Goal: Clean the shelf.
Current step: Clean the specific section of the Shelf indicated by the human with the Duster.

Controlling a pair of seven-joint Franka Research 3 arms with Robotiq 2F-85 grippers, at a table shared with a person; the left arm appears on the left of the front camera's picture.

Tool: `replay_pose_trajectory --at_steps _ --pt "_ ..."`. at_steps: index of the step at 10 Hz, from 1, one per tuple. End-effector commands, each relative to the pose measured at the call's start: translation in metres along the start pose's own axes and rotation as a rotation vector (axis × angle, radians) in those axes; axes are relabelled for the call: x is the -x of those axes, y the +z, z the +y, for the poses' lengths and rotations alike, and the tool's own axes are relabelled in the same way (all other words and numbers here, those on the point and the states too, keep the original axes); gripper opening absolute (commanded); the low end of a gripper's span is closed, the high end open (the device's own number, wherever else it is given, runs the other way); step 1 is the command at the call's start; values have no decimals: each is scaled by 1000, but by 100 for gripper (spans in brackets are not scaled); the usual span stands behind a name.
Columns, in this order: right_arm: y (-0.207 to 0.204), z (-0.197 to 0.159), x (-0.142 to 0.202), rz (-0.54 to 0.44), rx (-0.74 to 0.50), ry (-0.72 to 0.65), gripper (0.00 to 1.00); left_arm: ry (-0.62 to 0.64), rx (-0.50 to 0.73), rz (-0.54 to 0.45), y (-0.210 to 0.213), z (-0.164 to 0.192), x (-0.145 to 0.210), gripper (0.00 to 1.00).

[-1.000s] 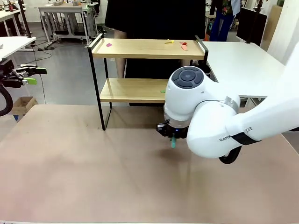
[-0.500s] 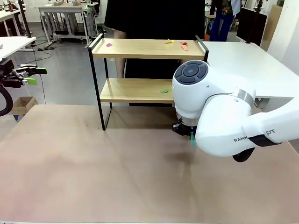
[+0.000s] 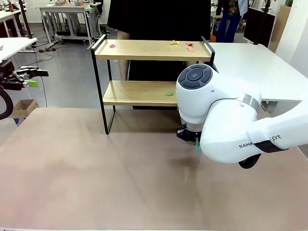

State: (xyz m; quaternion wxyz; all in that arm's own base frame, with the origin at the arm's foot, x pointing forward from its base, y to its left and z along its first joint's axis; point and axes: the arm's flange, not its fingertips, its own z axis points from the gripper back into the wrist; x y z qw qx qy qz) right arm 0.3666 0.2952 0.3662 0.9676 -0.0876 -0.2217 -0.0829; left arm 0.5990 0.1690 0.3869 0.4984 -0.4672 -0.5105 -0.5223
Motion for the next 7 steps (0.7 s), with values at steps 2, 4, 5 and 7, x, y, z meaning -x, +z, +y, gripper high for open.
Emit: replay_pose_trajectory --at_steps 2,4,5,7 --pt "26 -17 7 -116 -118 35 13 -10 3 3 0 -1 -2 100" --pt "37 -33 9 -116 -207 89 13 -10 3 3 0 -1 -2 100" --pt "41 -43 7 -105 -266 119 13 -10 3 3 0 -1 -2 100" --pt "44 -67 1 -58 -409 221 13 -10 3 3 0 -1 -2 100"
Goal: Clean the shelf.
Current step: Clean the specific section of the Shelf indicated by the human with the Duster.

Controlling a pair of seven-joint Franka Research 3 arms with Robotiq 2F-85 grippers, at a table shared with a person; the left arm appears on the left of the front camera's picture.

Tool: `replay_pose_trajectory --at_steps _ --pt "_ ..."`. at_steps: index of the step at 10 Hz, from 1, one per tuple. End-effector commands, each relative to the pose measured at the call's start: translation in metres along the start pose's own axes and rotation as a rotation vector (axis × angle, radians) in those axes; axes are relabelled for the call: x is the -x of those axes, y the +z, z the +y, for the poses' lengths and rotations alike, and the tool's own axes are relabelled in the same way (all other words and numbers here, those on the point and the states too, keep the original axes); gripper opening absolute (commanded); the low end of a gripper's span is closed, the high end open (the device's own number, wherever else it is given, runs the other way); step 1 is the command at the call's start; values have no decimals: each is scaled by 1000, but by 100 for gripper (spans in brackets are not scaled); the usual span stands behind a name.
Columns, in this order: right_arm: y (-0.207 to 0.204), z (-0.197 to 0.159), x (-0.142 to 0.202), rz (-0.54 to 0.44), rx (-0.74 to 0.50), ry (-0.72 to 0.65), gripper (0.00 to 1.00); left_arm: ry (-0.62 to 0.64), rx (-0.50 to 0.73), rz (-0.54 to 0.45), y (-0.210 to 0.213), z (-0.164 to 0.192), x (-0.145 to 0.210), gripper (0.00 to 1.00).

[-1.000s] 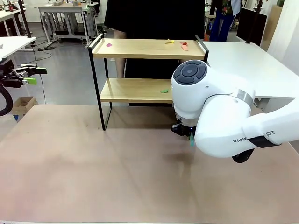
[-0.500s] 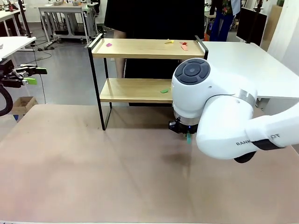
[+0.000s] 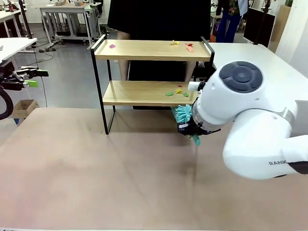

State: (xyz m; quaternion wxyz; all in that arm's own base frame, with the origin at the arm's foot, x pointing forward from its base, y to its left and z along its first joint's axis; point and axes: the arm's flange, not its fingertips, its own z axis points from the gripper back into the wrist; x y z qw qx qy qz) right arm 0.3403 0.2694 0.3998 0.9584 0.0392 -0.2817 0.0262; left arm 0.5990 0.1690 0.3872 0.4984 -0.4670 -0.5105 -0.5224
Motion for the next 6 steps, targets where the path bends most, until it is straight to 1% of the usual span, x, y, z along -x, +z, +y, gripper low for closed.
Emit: replay_pose_trajectory --at_steps 1,3,5,6 --pt "22 -38 -2 83 -185 111 13 -9 3 3 0 -1 -2 100" --pt "30 -49 -1 143 -339 232 13 -9 3 3 0 -1 -2 100" --pt "34 -56 -2 229 -493 328 13 -9 3 3 0 -1 -2 100" --pt "38 -61 -1 263 -548 361 13 -9 3 3 0 -1 -2 100"
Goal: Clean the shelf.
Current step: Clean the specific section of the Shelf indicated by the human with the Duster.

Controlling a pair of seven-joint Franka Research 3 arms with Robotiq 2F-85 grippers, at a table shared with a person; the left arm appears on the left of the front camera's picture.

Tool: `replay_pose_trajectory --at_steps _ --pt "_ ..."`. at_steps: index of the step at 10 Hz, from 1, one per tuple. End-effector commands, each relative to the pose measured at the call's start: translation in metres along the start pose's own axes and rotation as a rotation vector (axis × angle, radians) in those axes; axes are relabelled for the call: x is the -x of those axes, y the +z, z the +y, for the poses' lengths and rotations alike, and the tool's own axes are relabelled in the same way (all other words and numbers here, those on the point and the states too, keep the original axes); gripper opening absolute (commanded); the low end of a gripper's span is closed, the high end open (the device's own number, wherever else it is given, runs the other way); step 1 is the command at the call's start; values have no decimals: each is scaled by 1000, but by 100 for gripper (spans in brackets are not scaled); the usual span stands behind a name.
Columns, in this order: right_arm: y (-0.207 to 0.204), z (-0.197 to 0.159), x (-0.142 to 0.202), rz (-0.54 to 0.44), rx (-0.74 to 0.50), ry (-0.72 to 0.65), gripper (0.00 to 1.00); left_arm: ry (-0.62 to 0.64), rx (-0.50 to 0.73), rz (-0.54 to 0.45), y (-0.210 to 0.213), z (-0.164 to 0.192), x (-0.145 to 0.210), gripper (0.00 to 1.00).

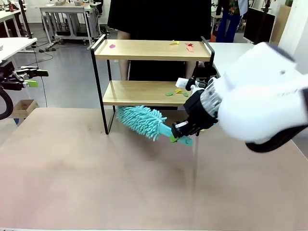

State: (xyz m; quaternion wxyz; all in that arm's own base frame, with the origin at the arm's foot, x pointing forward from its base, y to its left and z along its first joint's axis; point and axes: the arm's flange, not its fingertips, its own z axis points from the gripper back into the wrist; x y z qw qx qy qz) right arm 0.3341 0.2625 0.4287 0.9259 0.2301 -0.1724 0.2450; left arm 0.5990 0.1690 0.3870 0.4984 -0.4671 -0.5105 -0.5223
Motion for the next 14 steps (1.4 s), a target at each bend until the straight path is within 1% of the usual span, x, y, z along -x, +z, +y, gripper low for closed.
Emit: replay_pose_trajectory --at_steps 1,2,3,4,5,6,7,8,9,11,13,14 --pt "43 -42 33 88 -101 67 13 -10 3 3 0 -1 -2 100" --pt "57 -44 39 122 -128 77 13 -10 3 3 0 -1 -2 100" --pt "76 -47 47 175 -139 67 13 -10 3 3 0 -1 -2 100" --pt "94 -50 54 239 -140 89 13 -10 3 3 0 -1 -2 100" --pt "114 -55 59 283 -157 104 13 -10 3 3 0 -1 -2 100" --pt "136 -63 64 309 -170 93 13 -10 3 3 0 -1 -2 100" --pt "162 -72 72 365 -170 77 13 -10 3 3 0 -1 -2 100" --pt "183 -80 81 368 -156 59 13 -10 3 3 0 -1 -2 100" --pt "202 -88 93 378 -151 71 13 -10 3 3 0 -1 -2 100" --pt "229 -100 120 349 -155 115 13 -10 3 3 0 -1 -2 100" --pt "235 -111 137 325 -161 97 13 -10 3 3 0 -1 -2 100" --pt "232 -114 139 269 -148 83 13 -10 3 3 0 -1 -2 100"
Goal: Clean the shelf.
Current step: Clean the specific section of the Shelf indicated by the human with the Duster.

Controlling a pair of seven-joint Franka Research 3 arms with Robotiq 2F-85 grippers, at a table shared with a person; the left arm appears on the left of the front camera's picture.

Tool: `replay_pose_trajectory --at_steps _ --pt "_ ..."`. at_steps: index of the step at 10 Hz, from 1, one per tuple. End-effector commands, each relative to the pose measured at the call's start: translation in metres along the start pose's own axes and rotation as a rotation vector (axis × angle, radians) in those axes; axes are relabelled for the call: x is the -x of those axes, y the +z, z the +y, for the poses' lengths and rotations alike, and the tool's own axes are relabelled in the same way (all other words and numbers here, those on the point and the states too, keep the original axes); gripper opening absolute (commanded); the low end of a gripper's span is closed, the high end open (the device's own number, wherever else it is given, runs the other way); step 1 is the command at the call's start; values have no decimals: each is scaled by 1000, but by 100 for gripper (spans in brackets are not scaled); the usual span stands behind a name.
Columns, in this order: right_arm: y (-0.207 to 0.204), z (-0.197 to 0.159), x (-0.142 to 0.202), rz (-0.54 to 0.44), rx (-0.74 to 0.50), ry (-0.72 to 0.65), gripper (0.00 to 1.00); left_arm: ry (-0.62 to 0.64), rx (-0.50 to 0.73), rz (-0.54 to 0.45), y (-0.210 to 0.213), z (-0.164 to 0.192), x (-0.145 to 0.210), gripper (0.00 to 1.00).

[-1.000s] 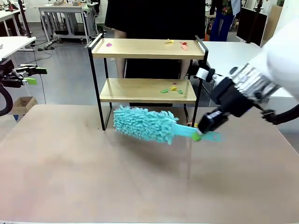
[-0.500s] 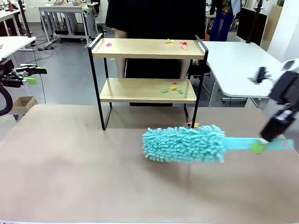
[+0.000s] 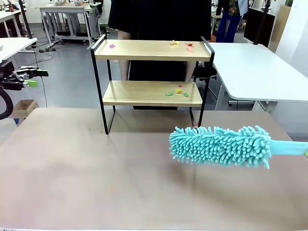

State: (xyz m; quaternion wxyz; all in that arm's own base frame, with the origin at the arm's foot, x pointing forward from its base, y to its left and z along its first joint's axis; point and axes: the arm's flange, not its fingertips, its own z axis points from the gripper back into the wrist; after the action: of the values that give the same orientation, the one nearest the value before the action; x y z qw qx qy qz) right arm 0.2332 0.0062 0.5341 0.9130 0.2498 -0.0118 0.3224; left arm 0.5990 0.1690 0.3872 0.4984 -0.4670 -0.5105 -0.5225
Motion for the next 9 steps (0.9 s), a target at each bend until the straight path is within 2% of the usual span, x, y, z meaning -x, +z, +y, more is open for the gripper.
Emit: replay_pose_trajectory --at_steps 1,9 --pt "0 5 -6 20 1 4 13 -9 3 2 0 -1 -2 100" --pt "0 5 -6 20 1 4 13 -9 3 2 0 -1 -2 100"
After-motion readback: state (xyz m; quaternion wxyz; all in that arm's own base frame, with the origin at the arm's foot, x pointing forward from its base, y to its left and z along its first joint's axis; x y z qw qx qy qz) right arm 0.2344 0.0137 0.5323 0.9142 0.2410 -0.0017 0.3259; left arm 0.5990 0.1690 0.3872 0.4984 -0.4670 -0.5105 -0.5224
